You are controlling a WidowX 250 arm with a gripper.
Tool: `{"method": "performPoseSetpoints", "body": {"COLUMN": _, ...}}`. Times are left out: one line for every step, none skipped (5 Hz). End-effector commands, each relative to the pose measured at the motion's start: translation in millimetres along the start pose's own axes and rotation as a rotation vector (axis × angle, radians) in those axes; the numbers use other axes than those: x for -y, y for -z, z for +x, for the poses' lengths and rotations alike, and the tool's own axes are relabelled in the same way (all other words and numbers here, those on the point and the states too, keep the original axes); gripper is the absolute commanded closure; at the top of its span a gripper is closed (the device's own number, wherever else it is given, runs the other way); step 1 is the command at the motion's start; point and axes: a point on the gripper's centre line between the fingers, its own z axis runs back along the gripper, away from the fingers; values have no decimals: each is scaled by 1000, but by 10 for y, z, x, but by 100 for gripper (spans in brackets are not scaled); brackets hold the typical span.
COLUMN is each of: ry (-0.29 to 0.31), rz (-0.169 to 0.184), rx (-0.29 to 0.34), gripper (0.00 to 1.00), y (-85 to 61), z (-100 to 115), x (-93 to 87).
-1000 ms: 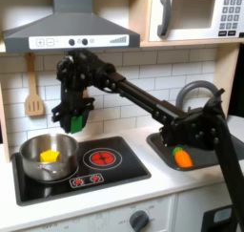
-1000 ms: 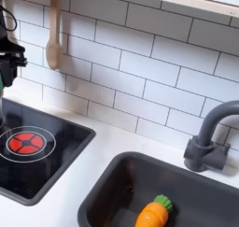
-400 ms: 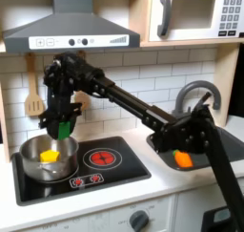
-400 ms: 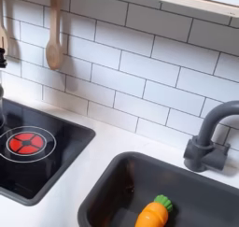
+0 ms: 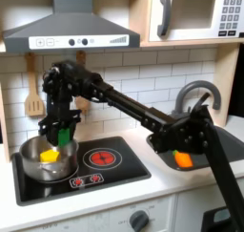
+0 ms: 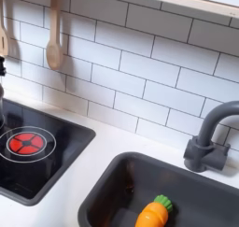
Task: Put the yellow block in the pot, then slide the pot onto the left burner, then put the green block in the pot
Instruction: 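Put the green block in the pot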
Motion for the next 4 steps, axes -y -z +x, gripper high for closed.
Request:
{"method": "performPoseSetpoints", "body": {"ry": 19, "rz": 3, "rx": -32, "gripper": 100, "y": 150, "z": -53, "x": 46}}
{"method": "performPoseSetpoints", "body": {"ry": 30, "rz": 5, "rx": -38, "gripper": 100, "y": 186, "z": -54, "x": 94}}
{"method": "performPoseSetpoints", "body": {"ry": 35, "rz": 5, "rx": -26, "gripper": 100, "y": 173, "z": -38, "x": 113}}
{"method": "performPoseSetpoints", "body": {"ry": 29, "rz": 9, "rx": -25, "gripper": 100, "y": 175, "z": -45, "x": 90}}
